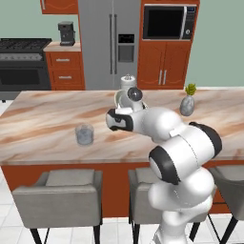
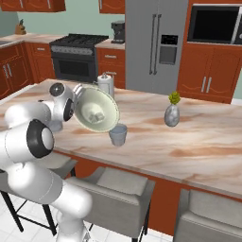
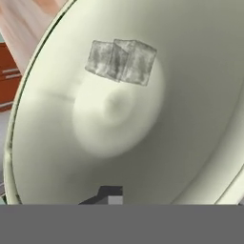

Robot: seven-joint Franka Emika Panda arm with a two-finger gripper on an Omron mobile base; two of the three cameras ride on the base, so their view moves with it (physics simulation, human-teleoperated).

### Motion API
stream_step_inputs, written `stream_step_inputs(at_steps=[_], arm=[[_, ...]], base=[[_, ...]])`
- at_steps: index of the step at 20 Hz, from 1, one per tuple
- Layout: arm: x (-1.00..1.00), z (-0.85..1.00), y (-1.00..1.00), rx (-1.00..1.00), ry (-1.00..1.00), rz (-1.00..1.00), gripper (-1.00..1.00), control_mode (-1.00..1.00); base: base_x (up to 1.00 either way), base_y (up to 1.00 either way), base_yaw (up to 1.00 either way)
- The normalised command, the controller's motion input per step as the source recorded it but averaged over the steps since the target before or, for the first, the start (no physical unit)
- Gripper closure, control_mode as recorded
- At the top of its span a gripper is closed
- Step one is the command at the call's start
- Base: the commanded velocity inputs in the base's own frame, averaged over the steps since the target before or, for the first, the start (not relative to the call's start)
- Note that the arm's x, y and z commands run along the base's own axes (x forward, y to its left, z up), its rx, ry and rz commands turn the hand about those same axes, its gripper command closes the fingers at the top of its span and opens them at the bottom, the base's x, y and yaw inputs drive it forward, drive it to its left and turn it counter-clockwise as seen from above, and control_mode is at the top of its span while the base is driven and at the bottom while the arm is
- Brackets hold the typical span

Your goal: There are four ice cubes in the ice bowl. Place two ice cubes in each glass of water.

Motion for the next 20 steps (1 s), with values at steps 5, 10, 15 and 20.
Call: stream_step_inputs(at_steps=[5, 10, 15, 20], arm=[[0.12, 0.24, -0.13, 0.01, -0.01, 0.01, 1.00, -1.00], [0.00, 0.43, -0.07, 0.03, 0.00, 0.00, 1.00, -1.00], [0.00, 0.47, -0.12, 0.05, 0.00, 0.00, 1.00, -1.00], [0.00, 0.38, -0.17, 0.01, 0.00, 0.00, 1.00, -1.00]], base=[[0.00, 0.00, 0.00], [0.00, 0.00, 0.00], [0.00, 0.00, 0.00], [0.00, 0.00, 0.00]])
